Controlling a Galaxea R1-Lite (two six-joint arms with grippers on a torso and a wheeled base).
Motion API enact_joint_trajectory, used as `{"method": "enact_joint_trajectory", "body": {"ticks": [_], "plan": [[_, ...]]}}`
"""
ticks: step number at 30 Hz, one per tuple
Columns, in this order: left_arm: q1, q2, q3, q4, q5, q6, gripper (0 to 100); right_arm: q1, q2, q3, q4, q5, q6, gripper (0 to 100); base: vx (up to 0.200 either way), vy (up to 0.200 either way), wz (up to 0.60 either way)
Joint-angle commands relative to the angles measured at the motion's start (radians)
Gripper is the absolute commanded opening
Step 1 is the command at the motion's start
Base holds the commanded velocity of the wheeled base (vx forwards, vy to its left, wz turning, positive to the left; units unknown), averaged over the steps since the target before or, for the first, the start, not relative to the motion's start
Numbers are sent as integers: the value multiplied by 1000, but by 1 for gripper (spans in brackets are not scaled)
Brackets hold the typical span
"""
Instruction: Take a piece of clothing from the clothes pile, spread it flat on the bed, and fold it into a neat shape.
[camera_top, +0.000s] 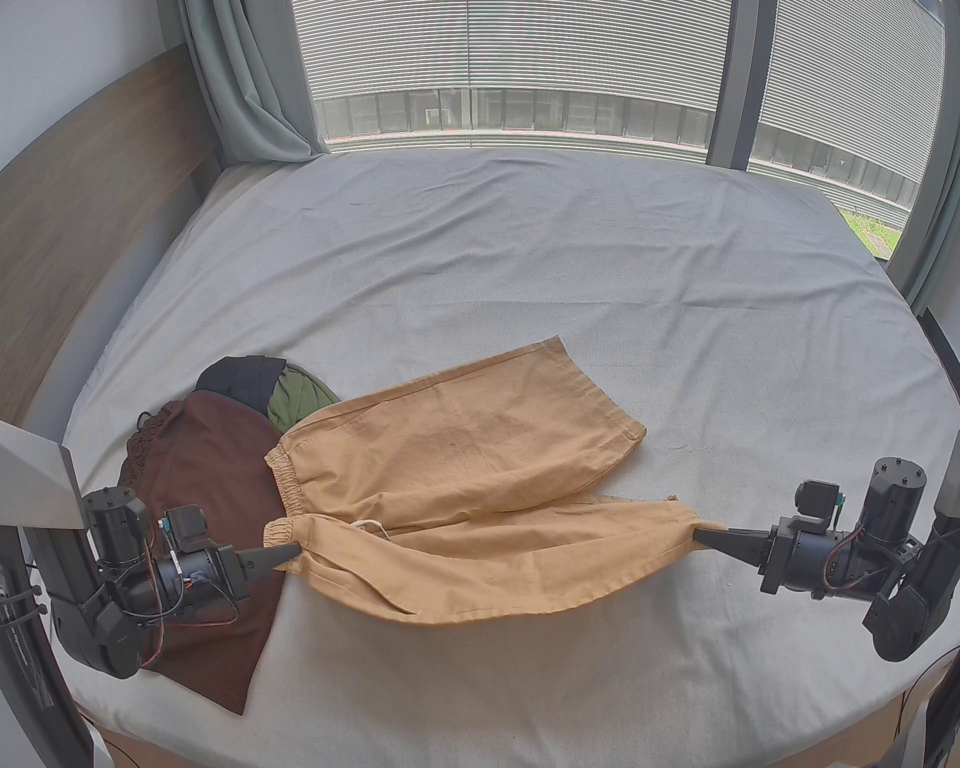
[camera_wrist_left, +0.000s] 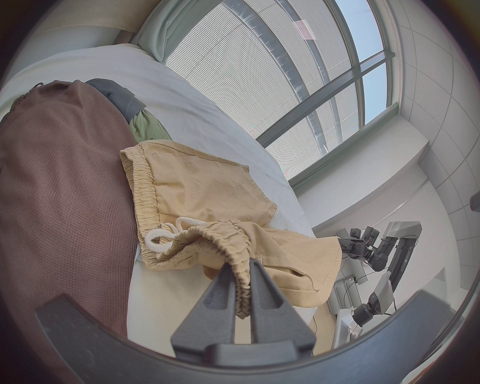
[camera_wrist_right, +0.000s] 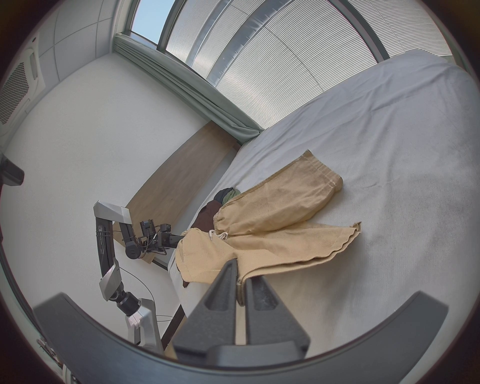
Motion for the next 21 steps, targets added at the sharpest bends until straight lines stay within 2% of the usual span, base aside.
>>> {"method": "enact_joint_trajectory", "body": {"ticks": [1, 9, 13, 17, 21], "plan": [[3, -8, -9, -3, 1, -9, 0, 2, -21, -17, -1, -1, 6, 0, 0, 0, 0], [3, -55, -21, -1, 9, -84, 0, 5, -23, -58, -1, -18, 29, 0, 0, 0, 0], [3, -52, -43, -1, 52, -88, 0, 15, -18, -80, -1, -25, 41, 0, 0, 0, 0], [3, -52, -52, -1, 56, -102, 0, 29, -18, -89, -1, -36, 53, 0, 0, 0, 0], [3, -60, -52, -1, 58, -113, 0, 89, -14, -110, -1, -113, 60, 0, 0, 0, 0]]}}
